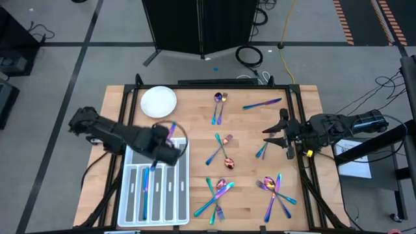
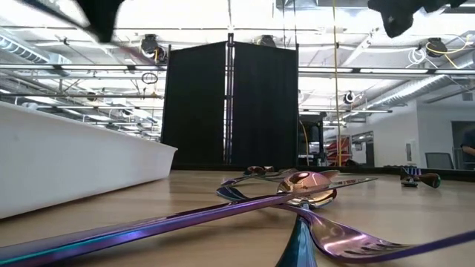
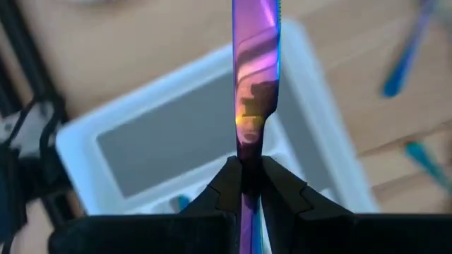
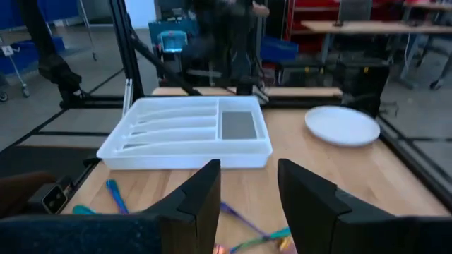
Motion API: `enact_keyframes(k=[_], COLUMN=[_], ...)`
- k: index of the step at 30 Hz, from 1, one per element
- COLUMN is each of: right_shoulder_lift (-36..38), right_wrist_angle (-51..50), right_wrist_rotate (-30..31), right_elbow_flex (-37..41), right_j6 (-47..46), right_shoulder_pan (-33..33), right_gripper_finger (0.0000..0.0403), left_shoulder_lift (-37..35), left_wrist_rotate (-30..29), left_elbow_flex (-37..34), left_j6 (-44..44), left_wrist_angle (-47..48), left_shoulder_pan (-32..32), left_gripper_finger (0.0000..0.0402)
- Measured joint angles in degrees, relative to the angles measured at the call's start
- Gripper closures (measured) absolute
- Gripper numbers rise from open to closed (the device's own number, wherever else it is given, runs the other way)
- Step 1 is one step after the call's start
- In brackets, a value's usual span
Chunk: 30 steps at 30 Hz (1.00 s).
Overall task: Sort silverware
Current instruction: Put the iridescent blue knife in the silverware tray
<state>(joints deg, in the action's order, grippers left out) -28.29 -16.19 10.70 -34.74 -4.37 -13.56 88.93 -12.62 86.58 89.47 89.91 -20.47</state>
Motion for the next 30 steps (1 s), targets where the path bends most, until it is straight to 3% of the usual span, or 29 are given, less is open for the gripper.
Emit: enact_keyframes(k=[8,20,30], right_shoulder_lift=[-0.40,-1.40,-1.42], right_wrist_angle=[5.47,8.33,8.31], right_wrist_rotate=[0.04,0.00,0.00], right_elbow_flex=[-0.01,-0.02,-0.02], right_j6=[3.64,6.83,6.61], right_shoulder_pan=[0.00,0.02,0.00], right_gripper_finger=[0.0273,0.0273,0.0273], left_shoulder_lift=[-0.27,0.13,8.76], left_wrist_rotate=[4.75,5.31,6.88], left_elbow_flex=[-9.11,-11.97,-11.97], left_j6=[15.07,40.95,42.18], left_wrist_angle=[-0.80,-2.23,-10.34], left_shoulder_pan=[-10.05,-26.81,-30.03], left_gripper_finger=[0.0368,0.0368,0.0368])
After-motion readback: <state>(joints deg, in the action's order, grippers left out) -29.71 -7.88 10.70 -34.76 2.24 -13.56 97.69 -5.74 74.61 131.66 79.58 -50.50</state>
